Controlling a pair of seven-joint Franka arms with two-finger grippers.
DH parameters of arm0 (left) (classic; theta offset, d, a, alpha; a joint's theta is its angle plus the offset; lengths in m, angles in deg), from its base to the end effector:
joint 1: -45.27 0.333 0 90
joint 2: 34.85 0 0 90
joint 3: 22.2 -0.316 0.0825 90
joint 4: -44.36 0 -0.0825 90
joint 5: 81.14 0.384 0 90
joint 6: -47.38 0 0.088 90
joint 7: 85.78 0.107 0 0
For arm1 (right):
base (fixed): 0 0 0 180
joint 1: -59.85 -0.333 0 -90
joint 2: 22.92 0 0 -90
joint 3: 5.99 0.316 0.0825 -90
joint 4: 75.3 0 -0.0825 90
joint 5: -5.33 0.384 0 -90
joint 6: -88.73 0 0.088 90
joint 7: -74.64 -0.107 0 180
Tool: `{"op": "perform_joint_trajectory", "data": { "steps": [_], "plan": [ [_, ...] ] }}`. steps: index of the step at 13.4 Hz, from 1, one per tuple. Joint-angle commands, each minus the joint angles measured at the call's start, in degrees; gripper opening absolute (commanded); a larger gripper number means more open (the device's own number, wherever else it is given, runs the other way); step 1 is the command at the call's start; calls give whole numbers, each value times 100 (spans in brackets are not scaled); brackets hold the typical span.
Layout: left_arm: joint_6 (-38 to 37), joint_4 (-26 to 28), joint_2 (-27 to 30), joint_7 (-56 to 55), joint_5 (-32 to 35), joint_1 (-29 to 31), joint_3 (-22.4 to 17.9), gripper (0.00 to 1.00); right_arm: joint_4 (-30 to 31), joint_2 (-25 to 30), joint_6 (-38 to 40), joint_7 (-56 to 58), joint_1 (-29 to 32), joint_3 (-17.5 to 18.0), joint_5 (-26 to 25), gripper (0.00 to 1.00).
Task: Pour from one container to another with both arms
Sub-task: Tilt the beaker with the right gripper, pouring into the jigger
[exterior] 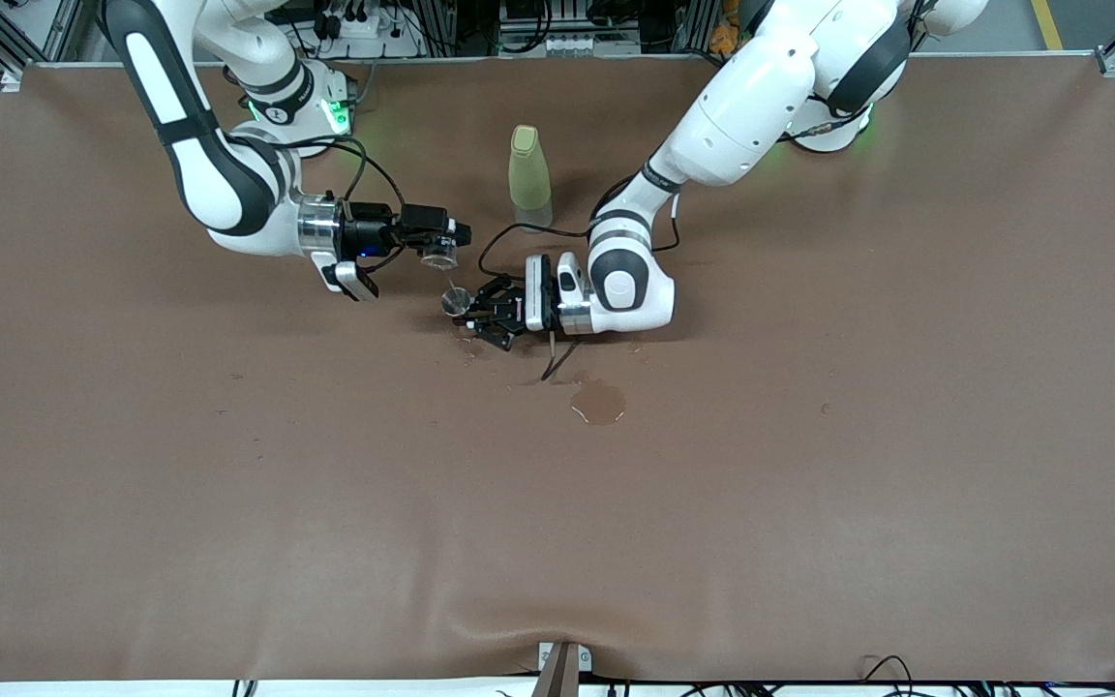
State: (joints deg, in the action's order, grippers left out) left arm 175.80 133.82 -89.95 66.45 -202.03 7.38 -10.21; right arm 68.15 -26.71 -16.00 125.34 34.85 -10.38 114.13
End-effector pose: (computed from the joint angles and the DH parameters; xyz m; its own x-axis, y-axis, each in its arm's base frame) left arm 0.4422 -0.5333 0.0945 0.0559 -0.1477 0.9874 -0.9984 0.0005 0.0566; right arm 0.4065 0.2347 0.2840 0.9878 -0.0585 -0.1446 -0.1471 -0.0416 -0.9882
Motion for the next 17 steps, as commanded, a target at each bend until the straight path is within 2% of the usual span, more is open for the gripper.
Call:
{"op": "perform_joint_trajectory", "data": {
  "steps": [1,8,12,15,17],
  "plan": [
    [-36,230,210,201,-198,97,67,0,-36,71,-4,-139,74,52,98,0],
    [-36,221,210,193,-198,106,67,0,-80,80,-4,-587,65,52,248,0],
    [-36,212,201,184,-207,106,67,0,-168,98,-22,684,57,43,-6,0],
    [-36,212,201,184,-189,114,58,0,-405,98,-21,2001,231,17,-822,0],
    [-36,204,219,175,-119,185,58,0,-650,80,-56,2968,634,-36,-1672,0]
  ]
}}
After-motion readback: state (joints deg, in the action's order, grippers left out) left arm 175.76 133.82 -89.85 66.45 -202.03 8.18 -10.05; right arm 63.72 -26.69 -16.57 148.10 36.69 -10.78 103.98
